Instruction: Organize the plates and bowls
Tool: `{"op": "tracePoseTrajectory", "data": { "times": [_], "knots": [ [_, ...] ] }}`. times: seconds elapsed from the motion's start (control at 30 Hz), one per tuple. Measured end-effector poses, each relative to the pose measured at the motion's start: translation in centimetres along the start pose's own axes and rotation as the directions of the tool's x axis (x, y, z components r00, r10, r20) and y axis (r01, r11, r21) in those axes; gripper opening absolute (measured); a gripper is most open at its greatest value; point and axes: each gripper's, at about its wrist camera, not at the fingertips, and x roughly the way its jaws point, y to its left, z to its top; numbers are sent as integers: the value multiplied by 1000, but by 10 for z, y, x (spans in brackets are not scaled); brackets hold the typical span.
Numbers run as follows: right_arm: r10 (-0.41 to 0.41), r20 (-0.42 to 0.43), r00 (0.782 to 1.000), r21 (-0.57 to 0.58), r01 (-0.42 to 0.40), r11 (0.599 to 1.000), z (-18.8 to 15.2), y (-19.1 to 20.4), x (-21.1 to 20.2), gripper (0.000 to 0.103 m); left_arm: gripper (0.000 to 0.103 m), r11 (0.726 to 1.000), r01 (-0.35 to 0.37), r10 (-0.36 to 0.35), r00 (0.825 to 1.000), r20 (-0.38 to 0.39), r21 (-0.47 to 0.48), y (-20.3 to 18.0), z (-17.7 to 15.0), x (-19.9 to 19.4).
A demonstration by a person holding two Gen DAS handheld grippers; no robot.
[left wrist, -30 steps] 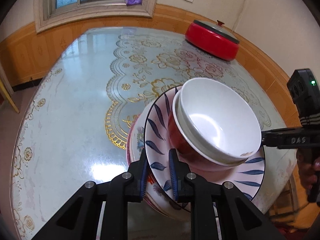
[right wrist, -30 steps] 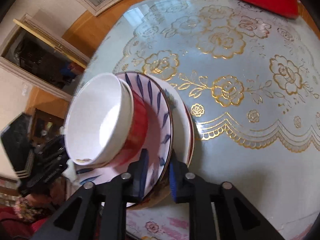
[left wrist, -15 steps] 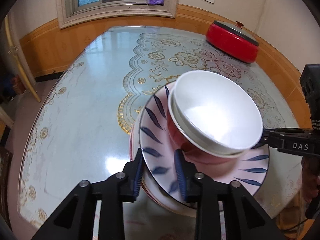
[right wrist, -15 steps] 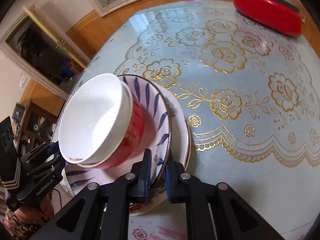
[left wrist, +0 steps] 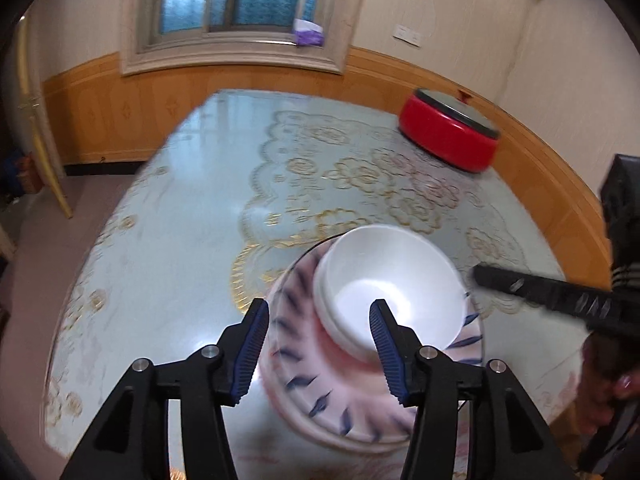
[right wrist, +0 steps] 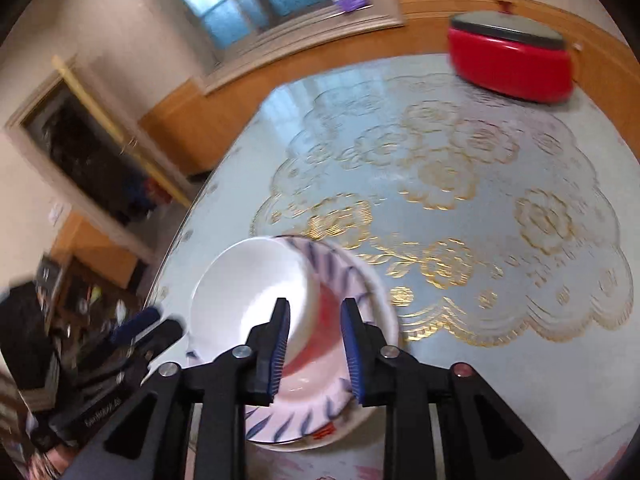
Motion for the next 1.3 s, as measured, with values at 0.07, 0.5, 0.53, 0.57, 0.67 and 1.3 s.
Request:
{"op": "tracePoseTrajectory", "data": {
  "times": [0.07, 0.5, 0.53, 0.57, 0.67, 1.3],
  "knots": [
    [-37, -48, 998, -17, 36, 999, 5, 7, 13, 26, 52, 999, -12, 13, 1000, -24, 31, -7, 9, 11],
    [-58, -215, 975, 104, 82, 991, 5, -4, 70, 23, 36, 992, -38, 52, 993, -105, 123, -22, 5, 41],
    [-72, -215, 974, 84, 92, 992, 5, -1, 70, 22, 36, 992, -32, 45, 993, -107, 120, -21, 4, 41],
    [-84, -217, 973, 68, 101, 993, 5, 2, 71, 22, 35, 992, -29, 42, 993, -108, 119, -21, 2, 40],
    [-104, -226, 969, 47, 117, 992, 2, 8, 70, 22, 35, 991, -36, 50, 993, -108, 132, -23, -2, 39],
    [-175, 155, 972, -26, 181, 983, -57, 50, -37, 33, 103, 991, -56, 43, 994, 104, 125, -5, -37, -53]
  ]
}}
